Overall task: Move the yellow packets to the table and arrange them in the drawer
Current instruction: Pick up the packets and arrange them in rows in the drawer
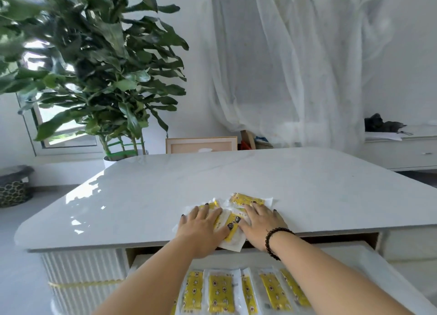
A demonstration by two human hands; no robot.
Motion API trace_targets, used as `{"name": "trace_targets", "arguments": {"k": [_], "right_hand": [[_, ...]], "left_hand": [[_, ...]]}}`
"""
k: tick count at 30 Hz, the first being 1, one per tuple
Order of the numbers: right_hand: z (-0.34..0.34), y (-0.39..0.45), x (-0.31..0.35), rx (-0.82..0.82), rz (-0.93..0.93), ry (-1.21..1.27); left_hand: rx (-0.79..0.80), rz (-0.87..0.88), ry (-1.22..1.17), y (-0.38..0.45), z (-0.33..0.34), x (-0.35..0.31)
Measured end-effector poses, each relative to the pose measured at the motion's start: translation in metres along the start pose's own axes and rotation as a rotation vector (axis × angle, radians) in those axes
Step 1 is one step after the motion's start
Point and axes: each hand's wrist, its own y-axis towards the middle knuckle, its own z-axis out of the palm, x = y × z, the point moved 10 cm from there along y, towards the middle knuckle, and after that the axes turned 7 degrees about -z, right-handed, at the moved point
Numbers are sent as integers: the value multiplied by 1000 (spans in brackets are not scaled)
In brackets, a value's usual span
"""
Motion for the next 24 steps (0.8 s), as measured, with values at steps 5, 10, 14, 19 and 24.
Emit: {"name": "trace_targets", "arguments": {"k": [5,10,14,19,24], "right_hand": [[-8,-26,7,48,21,17],[-17,-32,12,112,38,48],[-28,-25,13,57,76,-11],[-31,-7,3,-58,146,41],[-35,8,-13,-263,206,302]], "left_hand": [[66,23,-23,-27,-4,-4],[80,44,-85,-34,-19,-2],[1,-18,-126,-27,-33,10],[-25,21,-271,-8,-40,13],[-230,115,-352,9,-49,25]]}}
